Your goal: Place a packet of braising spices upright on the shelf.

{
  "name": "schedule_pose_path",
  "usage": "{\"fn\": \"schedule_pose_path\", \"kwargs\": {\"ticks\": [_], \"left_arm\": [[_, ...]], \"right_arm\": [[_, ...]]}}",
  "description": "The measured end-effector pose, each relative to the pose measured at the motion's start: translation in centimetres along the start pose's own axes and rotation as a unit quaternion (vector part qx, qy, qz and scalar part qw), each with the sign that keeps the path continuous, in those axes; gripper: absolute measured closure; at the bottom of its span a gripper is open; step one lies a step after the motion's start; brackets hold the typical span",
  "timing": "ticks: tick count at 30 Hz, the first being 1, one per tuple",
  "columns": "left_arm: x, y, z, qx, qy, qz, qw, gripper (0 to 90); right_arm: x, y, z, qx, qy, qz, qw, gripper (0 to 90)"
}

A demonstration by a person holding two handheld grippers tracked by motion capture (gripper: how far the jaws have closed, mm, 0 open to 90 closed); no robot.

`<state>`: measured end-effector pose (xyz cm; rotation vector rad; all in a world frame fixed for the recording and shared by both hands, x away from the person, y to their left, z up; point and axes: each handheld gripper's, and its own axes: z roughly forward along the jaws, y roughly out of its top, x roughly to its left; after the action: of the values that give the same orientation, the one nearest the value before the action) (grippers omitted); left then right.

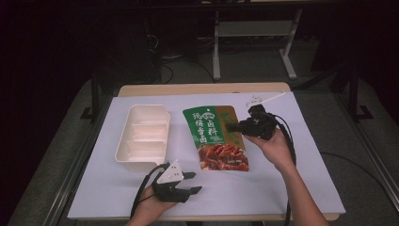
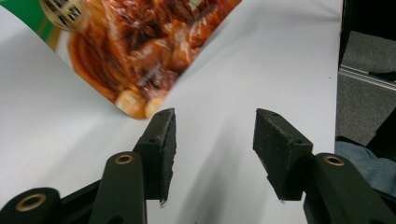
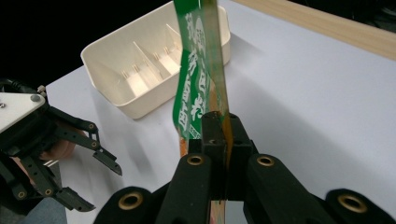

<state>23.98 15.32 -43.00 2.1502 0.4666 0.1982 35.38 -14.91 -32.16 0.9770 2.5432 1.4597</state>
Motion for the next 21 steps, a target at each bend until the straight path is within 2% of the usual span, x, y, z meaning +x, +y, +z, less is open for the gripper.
{"fn": "schedule_pose_path", "kwargs": {"ticks": [14, 21], "left_arm": [[-0.2, -1.0, -1.4, -0.008, 0.003, -0.001, 1.0, 40.9], [-0.2, -1.4, -1.7, -0.01, 0.002, -0.004, 0.9999, 36.4]], "right_arm": [[2.2, 2.2, -0.1, -0.021, -0.014, -0.031, 0.9992, 89.5], [2.7, 3.1, 0.0, -0.037, -0.007, -0.031, 0.9988, 89.5]]}}
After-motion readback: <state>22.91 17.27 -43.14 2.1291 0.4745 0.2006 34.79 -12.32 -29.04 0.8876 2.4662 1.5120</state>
